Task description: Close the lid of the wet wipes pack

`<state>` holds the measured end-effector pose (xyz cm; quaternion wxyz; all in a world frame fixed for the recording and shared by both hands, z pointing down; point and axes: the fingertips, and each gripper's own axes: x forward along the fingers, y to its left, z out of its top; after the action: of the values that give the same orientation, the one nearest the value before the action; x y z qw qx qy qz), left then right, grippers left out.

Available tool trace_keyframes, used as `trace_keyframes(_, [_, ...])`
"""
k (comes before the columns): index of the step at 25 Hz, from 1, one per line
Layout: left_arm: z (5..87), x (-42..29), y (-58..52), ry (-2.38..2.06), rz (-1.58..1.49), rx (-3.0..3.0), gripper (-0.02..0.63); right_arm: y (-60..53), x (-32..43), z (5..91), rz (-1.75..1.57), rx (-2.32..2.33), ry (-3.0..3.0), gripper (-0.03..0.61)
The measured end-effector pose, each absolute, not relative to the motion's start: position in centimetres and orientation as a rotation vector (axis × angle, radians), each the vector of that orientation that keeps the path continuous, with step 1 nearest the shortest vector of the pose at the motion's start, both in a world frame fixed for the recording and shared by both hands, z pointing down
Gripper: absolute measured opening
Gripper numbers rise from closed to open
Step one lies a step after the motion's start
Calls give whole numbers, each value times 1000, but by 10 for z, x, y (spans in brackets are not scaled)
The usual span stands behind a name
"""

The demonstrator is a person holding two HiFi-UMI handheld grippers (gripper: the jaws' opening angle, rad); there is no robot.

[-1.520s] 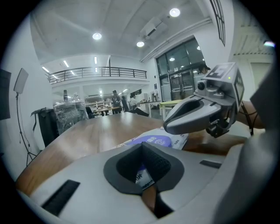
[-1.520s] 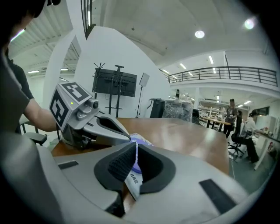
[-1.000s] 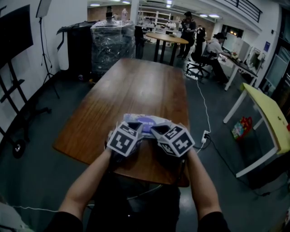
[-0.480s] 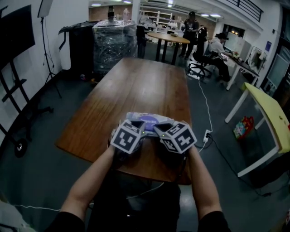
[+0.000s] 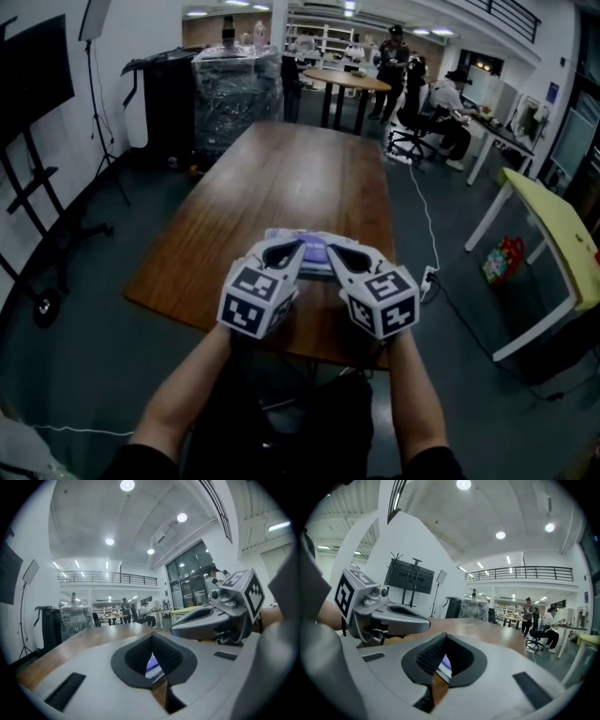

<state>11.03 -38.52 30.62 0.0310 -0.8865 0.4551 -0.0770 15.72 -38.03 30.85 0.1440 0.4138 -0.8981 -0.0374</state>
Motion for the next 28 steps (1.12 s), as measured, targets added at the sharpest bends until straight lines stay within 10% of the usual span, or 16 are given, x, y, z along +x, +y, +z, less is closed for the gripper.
trace_keyframes(28, [281, 118, -178, 1319, 115, -2737, 5, -159, 159, 279, -38, 1343, -2985, 9])
